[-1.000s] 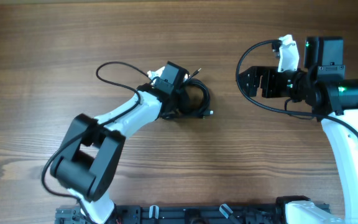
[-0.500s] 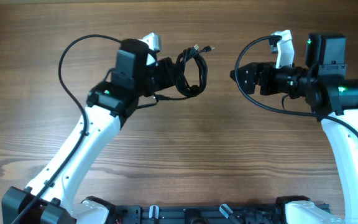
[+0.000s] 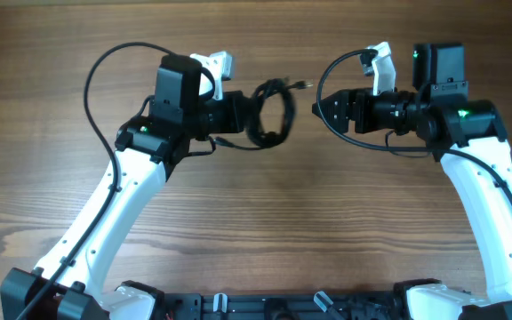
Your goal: Untangle cables
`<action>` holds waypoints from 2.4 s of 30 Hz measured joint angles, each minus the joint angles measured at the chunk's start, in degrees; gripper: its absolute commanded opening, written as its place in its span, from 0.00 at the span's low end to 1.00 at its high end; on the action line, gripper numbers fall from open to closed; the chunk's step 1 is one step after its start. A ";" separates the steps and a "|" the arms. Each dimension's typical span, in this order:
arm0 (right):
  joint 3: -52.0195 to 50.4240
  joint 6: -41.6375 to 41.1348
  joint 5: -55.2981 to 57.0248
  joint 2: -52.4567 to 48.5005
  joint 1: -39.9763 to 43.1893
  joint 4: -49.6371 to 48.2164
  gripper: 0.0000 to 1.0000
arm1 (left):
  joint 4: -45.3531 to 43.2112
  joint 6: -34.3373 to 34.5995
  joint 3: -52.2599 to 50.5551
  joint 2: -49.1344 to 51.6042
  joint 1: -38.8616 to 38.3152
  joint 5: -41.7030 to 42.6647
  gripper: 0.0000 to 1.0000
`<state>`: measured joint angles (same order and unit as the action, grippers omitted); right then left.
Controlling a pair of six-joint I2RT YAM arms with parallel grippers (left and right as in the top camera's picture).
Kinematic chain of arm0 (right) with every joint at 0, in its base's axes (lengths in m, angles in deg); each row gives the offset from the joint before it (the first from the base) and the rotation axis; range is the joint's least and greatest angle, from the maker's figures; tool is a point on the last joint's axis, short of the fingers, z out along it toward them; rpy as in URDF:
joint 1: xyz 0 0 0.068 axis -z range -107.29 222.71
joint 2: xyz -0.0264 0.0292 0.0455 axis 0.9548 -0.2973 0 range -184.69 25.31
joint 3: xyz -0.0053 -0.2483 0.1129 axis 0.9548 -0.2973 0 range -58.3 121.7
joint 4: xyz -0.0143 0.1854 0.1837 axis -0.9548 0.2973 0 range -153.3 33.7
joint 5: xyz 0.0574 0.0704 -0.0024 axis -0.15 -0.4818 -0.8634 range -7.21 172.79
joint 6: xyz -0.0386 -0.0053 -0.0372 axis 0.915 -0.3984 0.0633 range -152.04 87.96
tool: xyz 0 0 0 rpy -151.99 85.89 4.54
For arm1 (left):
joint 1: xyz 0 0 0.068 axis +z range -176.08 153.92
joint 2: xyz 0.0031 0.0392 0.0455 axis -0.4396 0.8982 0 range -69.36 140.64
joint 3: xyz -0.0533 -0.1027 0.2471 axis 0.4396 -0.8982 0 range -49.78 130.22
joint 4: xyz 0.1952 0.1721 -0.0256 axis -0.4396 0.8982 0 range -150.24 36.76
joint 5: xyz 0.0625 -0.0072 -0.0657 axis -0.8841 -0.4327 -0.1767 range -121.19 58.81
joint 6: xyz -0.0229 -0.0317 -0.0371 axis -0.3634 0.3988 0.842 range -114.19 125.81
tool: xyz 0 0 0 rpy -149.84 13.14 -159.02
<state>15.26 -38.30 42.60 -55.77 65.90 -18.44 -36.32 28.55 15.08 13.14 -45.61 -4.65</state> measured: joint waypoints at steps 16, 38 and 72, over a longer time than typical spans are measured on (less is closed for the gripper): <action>0.00 -2.56 9.64 0.00 13.73 2.51 0.92 | 2.27 -8.24 0.02 14.62 -20.35 -51.76 0.17; 0.00 -2.54 9.14 0.00 17.53 2.47 0.96 | 9.77 -0.63 7.10 12.55 -21.99 -32.37 0.50; 0.00 -2.47 9.14 0.00 17.53 4.00 0.96 | 7.58 -9.07 7.08 29.62 -22.01 -29.66 0.04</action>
<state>15.26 -40.77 51.74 -55.77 83.43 -14.44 -28.73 19.48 22.16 42.75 -67.62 -34.31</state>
